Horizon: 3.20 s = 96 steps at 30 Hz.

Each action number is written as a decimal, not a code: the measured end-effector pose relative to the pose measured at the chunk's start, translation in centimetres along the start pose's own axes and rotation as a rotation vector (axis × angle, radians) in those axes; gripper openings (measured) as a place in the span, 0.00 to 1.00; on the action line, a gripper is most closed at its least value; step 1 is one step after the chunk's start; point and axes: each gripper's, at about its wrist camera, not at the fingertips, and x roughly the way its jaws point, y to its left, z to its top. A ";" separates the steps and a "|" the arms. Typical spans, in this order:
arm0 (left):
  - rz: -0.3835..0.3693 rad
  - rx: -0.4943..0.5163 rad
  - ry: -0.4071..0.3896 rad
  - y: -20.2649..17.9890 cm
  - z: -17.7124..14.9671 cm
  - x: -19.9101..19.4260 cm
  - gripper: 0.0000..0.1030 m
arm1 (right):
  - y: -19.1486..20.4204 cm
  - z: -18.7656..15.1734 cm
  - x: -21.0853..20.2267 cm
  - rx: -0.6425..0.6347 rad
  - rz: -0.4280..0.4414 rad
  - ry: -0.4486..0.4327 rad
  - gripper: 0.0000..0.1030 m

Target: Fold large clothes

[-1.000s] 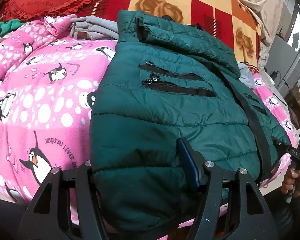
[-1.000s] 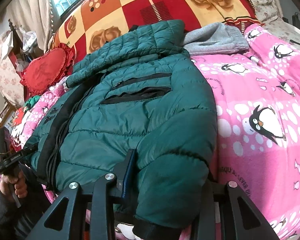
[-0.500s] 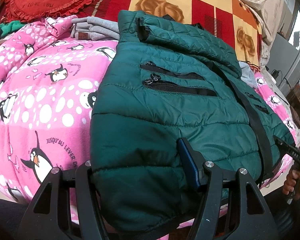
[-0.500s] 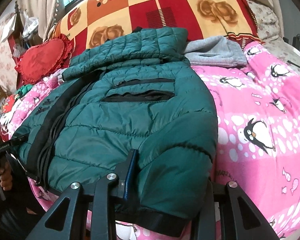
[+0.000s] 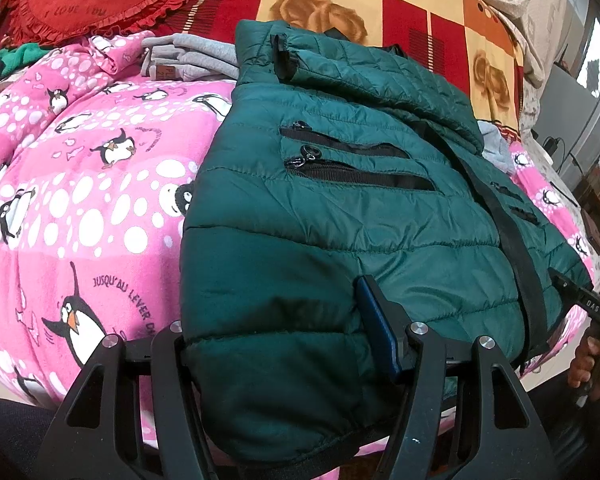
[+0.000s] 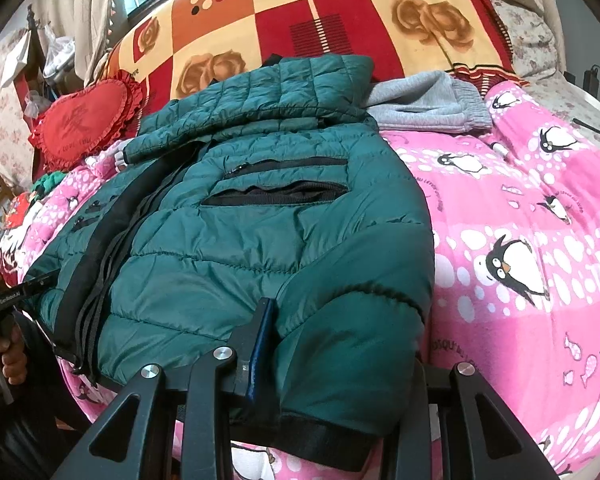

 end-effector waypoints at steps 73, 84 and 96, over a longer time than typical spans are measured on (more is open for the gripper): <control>0.010 -0.225 -0.402 2.5 19.0 -6.3 0.17 | 1.4 17.9 -1.6 0.128 0.002 -0.361 0.18; 0.131 -0.305 -0.287 4.5 22.9 4.3 0.17 | 0.4 22.0 9.9 0.183 -0.061 -0.233 0.18; 0.211 -0.263 -0.186 4.3 23.2 11.1 0.20 | -0.6 22.2 17.8 0.131 -0.075 -0.039 0.21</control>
